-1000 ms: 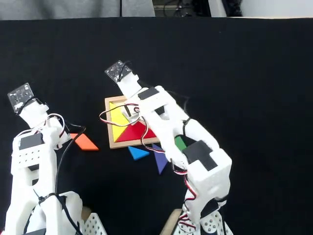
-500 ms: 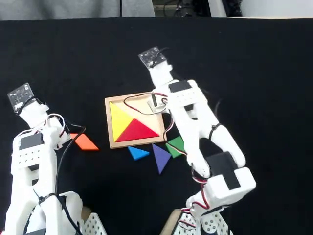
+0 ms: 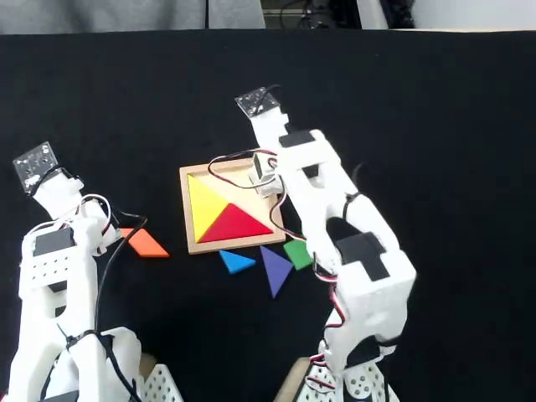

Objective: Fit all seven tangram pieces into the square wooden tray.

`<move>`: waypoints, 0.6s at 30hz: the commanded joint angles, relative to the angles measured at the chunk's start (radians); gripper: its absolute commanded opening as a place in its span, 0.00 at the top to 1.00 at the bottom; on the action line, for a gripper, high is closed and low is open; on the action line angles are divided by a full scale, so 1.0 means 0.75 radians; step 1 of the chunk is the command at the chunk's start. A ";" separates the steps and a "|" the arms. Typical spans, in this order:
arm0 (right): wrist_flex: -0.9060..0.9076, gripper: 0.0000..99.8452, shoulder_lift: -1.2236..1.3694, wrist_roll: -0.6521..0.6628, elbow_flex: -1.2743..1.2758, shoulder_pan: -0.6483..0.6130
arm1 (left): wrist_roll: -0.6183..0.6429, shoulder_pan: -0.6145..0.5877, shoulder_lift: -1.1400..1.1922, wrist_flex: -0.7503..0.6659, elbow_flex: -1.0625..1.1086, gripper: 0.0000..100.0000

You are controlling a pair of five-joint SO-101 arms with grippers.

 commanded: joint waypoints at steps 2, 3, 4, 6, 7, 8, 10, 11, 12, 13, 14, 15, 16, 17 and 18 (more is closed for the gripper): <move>0.020 0.90 -0.001 -0.004 -0.075 -0.012 | 0.010 0.015 -0.025 -0.018 -0.011 0.96; 0.025 0.93 -0.001 -0.006 -0.075 -0.010 | 0.010 0.015 -0.025 -0.018 -0.011 0.96; 0.025 0.96 -0.001 -0.006 -0.071 -0.008 | 0.010 0.015 -0.025 -0.018 -0.011 0.96; 0.023 0.99 -0.011 -0.014 -0.042 -0.006 | 0.010 0.015 -0.025 -0.018 -0.011 0.96; 0.025 0.98 -0.011 -0.045 -0.032 -0.006 | 0.010 0.015 -0.025 -0.018 -0.011 0.96; 0.025 0.98 -0.015 -0.090 -0.026 -0.004 | 0.010 0.015 -0.025 -0.018 -0.011 0.96; 0.033 0.99 -0.046 -0.174 -0.005 0.018 | 0.010 0.015 -0.027 -0.018 -0.011 0.96; 0.037 0.99 -0.073 -0.213 0.009 0.033 | 0.010 0.017 -0.027 -0.018 -0.011 0.96; 0.037 0.99 -0.107 -0.248 0.028 0.045 | 0.010 0.017 -0.027 -0.018 -0.011 0.96; 0.035 0.99 -0.142 -0.282 0.056 0.055 | 0.010 0.017 -0.027 -0.018 -0.011 0.96; 0.027 0.99 -0.179 -0.313 0.089 0.068 | 0.010 0.019 -0.027 -0.018 -0.011 0.96; 0.010 0.99 -0.220 -0.336 0.130 0.072 | 0.010 0.019 -0.027 -0.018 -0.011 0.96; -0.014 0.99 -0.259 -0.352 0.179 0.074 | 0.010 0.019 -0.027 -0.018 -0.011 0.96; -0.047 0.99 -0.300 -0.362 0.228 0.076 | 0.010 0.019 -0.027 -0.018 -0.011 0.96; -0.080 0.99 -0.337 -0.362 0.277 0.074 | 0.010 0.019 -0.027 -0.018 -0.011 0.96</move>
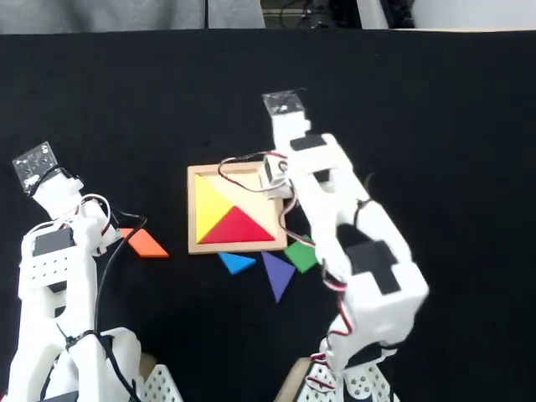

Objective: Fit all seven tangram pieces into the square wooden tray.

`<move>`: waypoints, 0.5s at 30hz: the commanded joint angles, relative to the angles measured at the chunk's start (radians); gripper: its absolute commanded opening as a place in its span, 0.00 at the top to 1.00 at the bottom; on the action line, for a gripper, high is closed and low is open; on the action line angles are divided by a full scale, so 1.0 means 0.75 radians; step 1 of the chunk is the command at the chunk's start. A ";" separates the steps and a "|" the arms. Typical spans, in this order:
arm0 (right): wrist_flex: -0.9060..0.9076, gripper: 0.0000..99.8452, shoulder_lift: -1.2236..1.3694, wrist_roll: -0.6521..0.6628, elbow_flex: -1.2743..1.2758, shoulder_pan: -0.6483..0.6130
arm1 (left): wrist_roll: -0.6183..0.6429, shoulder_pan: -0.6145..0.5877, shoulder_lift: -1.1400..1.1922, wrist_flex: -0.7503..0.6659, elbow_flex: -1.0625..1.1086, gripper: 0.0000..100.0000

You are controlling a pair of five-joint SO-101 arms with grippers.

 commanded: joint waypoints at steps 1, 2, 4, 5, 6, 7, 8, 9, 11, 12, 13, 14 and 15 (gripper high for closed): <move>-0.108 0.99 -0.197 -0.031 0.122 0.020 | 0.010 0.019 -0.027 -0.018 -0.011 0.96; -0.139 0.99 -0.224 -0.031 0.157 0.020 | 0.010 0.019 -0.027 -0.018 -0.011 0.96; -0.168 0.99 -0.257 -0.029 0.189 0.020 | 0.010 0.019 -0.027 -0.018 -0.011 0.96; -0.168 0.99 -0.259 -0.016 0.189 0.020 | 0.010 0.019 -0.027 -0.018 -0.011 0.96; -0.170 0.99 -0.257 0.010 0.189 0.020 | 0.010 0.019 -0.027 -0.018 -0.011 0.96; -0.170 0.99 -0.253 0.033 0.189 0.020 | 0.010 0.019 -0.025 -0.018 -0.011 0.96; -0.170 0.99 -0.240 0.043 0.187 0.020 | 0.010 0.019 -0.025 -0.018 -0.011 0.96; -0.172 0.99 -0.224 0.053 0.179 0.020 | 0.010 0.019 -0.025 -0.018 -0.011 0.96; -0.168 0.98 -0.187 0.051 0.148 0.020 | 0.010 0.019 -0.025 -0.018 -0.011 0.96; -0.168 0.96 -0.171 0.047 0.138 0.020 | 0.010 0.019 -0.025 -0.018 -0.011 0.96; -0.155 0.93 -0.159 0.047 0.128 0.023 | 0.008 0.019 -0.025 -0.018 -0.011 0.96; -0.133 0.90 -0.146 0.047 0.116 0.023 | 0.008 0.019 -0.025 -0.018 -0.011 0.96; -0.104 0.87 -0.138 0.047 0.101 0.020 | 0.008 0.019 -0.025 -0.018 -0.011 0.96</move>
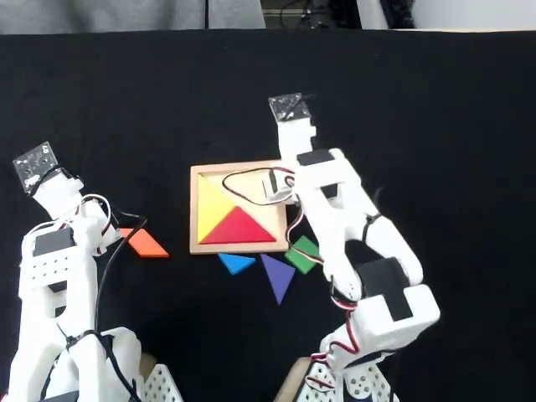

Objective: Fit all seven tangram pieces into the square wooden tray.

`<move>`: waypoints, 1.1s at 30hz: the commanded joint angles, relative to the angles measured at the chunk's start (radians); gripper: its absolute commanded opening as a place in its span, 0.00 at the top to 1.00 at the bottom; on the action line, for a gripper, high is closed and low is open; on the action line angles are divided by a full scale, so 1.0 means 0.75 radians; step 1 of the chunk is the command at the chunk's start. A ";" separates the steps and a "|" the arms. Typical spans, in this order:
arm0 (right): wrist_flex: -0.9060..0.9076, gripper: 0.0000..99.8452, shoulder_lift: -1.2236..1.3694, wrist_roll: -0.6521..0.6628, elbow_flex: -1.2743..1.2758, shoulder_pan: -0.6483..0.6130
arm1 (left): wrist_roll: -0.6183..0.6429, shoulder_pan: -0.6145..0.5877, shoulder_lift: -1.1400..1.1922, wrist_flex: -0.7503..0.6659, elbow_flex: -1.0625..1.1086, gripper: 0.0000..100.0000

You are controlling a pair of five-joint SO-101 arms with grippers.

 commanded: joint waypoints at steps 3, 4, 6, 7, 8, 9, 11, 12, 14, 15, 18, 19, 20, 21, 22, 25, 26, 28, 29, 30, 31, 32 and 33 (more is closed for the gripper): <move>0.113 0.83 -0.005 0.014 -0.124 0.014 | 0.008 0.019 -0.027 -0.020 -0.011 0.96; 0.129 0.83 -0.007 0.014 -0.136 0.014 | 0.008 0.019 -0.027 -0.037 -0.011 0.96; 0.155 0.83 -0.034 0.025 -0.150 0.004 | 0.008 0.013 -0.023 -0.115 0.017 0.96; 0.172 0.83 -0.064 0.031 -0.152 -0.004 | 0.008 0.011 -0.029 -0.160 0.042 0.96; 0.192 0.83 -0.107 0.072 -0.152 -0.014 | 0.006 0.011 -0.033 -0.203 0.066 0.96; 0.217 0.83 -0.159 0.141 -0.146 -0.039 | 0.006 0.011 -0.035 -0.229 0.081 0.96; 0.295 0.83 -0.269 0.274 -0.140 -0.082 | 0.004 0.009 -0.035 -0.250 0.093 0.96; 0.325 0.83 -0.324 0.319 -0.124 -0.094 | 0.004 0.009 -0.035 -0.250 0.095 0.96; 0.352 0.83 -0.429 0.352 -0.071 -0.088 | 0.004 0.009 -0.035 -0.250 0.099 0.96; 0.352 0.83 -0.467 0.352 -0.034 -0.065 | 0.004 0.009 -0.035 -0.250 0.101 0.96; 0.268 0.83 -0.517 0.350 0.111 -0.006 | 0.004 0.009 -0.035 -0.250 0.101 0.96; 0.239 0.83 -0.515 0.350 0.161 0.008 | 0.004 0.009 -0.035 -0.250 0.101 0.96; 0.225 0.83 -0.508 0.358 0.204 0.014 | 0.004 0.011 -0.035 -0.252 0.101 0.96; 0.221 0.83 -0.504 0.360 0.242 0.018 | 0.004 0.013 -0.035 -0.256 0.103 0.96; 0.227 0.83 -0.510 0.362 0.281 0.016 | 0.004 0.013 -0.035 -0.256 0.103 0.96; 0.301 0.83 -0.551 0.456 0.363 -0.004 | 0.004 0.011 -0.035 -0.260 0.103 0.96; 0.327 0.83 -0.576 0.493 0.392 -0.025 | 0.004 0.011 -0.035 -0.262 0.103 0.96; 0.366 0.83 -0.643 0.540 0.457 -0.078 | 0.004 0.011 -0.035 -0.262 0.103 0.96; 0.376 0.83 -0.686 0.550 0.494 -0.113 | 0.004 0.011 -0.035 -0.262 0.103 0.96; 0.381 0.83 -0.735 0.550 0.531 -0.145 | 0.004 0.011 -0.035 -0.262 0.103 0.96; 0.383 0.83 -0.783 0.550 0.572 -0.172 | 0.004 0.011 -0.035 -0.262 0.103 0.96; 0.383 0.82 -0.830 0.550 0.609 -0.196 | 0.004 0.011 -0.035 -0.262 0.103 0.96; 0.389 0.80 -0.870 0.556 0.647 -0.219 | 0.004 0.011 -0.035 -0.262 0.103 0.96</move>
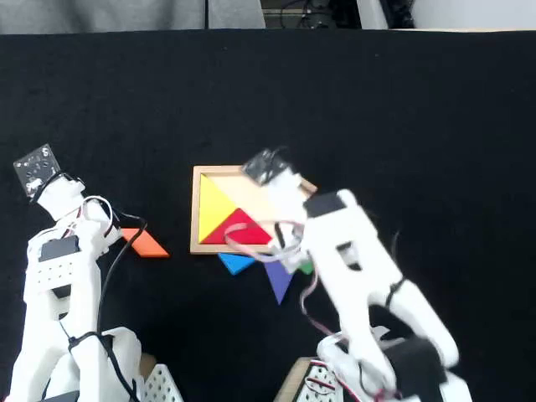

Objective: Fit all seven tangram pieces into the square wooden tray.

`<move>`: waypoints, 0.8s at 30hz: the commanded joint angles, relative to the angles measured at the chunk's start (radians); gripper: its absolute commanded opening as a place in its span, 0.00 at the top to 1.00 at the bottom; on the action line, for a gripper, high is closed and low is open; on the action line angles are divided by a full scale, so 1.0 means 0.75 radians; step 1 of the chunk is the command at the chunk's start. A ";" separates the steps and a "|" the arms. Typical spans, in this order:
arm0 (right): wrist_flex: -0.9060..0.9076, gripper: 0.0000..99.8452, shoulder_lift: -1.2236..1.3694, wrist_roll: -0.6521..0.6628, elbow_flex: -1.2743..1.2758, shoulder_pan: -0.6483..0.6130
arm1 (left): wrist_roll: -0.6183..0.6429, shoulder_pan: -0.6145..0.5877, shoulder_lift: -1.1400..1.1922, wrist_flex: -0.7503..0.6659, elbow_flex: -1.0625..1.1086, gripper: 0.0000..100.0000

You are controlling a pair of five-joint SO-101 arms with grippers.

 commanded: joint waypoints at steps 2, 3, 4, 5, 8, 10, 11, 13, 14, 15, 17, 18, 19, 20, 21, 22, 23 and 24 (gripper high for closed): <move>0.063 0.75 -0.204 0.027 0.107 -0.119 | 0.004 0.011 -0.035 -0.018 -0.009 0.96; 0.092 0.73 -0.218 0.023 0.116 -0.139 | 0.004 0.011 -0.035 -0.018 -0.009 0.96; 0.113 0.73 -0.224 0.016 0.114 -0.147 | 0.004 0.011 -0.035 -0.018 -0.009 0.96; 0.119 0.74 -0.222 0.014 0.111 -0.143 | 0.004 0.011 -0.035 -0.018 -0.009 0.96; 0.119 0.77 -0.199 0.014 0.107 -0.125 | 0.004 0.011 -0.035 -0.018 -0.009 0.96; 0.121 0.77 -0.171 -0.023 0.101 -0.143 | 0.004 0.011 -0.035 -0.018 -0.009 0.96; 0.121 0.77 -0.154 -0.065 0.083 -0.166 | 0.004 0.011 -0.035 -0.018 -0.009 0.96; 0.131 0.77 -0.126 -0.164 0.050 -0.221 | 0.004 0.011 -0.035 -0.018 -0.009 0.96; 0.131 0.77 -0.109 -0.205 0.040 -0.260 | 0.004 0.011 -0.035 -0.018 -0.009 0.96; 0.131 0.77 -0.089 -0.250 0.034 -0.301 | 0.004 0.011 -0.035 -0.018 -0.009 0.96; 0.127 0.77 -0.038 -0.344 0.021 -0.364 | 0.004 0.009 -0.035 -0.018 -0.009 0.96; 0.123 0.77 -0.007 -0.376 0.005 -0.374 | 0.004 0.009 -0.035 -0.018 -0.009 0.96; 0.123 0.77 0.028 -0.397 -0.013 -0.358 | 0.004 0.009 -0.035 -0.018 -0.009 0.96; 0.125 0.77 0.064 -0.401 -0.034 -0.329 | 0.004 0.009 -0.035 -0.018 -0.009 0.96; 0.121 0.77 0.105 -0.403 -0.048 -0.297 | 0.004 0.009 -0.035 -0.018 -0.009 0.96; 0.117 0.77 0.144 -0.405 -0.062 -0.268 | 0.004 0.009 -0.035 -0.018 -0.009 0.96; 0.096 0.77 0.183 -0.407 -0.071 -0.241 | 0.004 0.009 -0.035 -0.018 -0.009 0.96; 0.061 0.77 0.216 -0.407 -0.069 -0.225 | 0.004 0.009 -0.035 -0.018 -0.009 0.96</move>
